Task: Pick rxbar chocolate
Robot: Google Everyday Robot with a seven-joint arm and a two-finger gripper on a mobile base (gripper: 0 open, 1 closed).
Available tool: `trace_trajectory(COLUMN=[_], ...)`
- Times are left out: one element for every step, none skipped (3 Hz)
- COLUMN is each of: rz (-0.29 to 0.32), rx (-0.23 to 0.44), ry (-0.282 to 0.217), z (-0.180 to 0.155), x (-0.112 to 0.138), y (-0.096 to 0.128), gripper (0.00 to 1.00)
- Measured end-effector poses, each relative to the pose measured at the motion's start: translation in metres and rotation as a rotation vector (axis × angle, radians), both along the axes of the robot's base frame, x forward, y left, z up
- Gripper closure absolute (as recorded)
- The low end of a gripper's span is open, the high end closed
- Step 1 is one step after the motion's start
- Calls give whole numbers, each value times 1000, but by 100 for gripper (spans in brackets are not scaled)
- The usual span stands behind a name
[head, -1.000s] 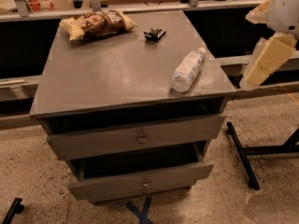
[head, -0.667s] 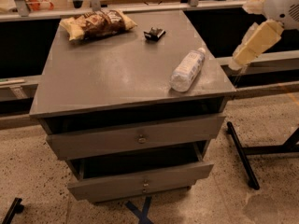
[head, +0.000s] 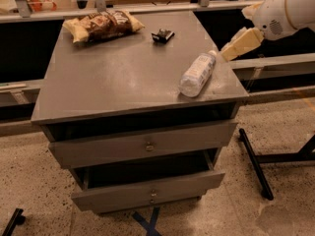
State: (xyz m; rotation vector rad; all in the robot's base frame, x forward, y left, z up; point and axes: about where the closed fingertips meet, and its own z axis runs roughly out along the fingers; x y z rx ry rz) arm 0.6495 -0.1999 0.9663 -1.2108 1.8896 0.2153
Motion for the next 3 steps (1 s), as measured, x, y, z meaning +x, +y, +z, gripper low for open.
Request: trace_trajectory(rz=[-40,-52,-49], rx=[60,77,105], ry=[-5,-9,-29], z=[-14,-16,-26], x=[37,48,72], y=[0,-1,16], gripper=[0,0,0])
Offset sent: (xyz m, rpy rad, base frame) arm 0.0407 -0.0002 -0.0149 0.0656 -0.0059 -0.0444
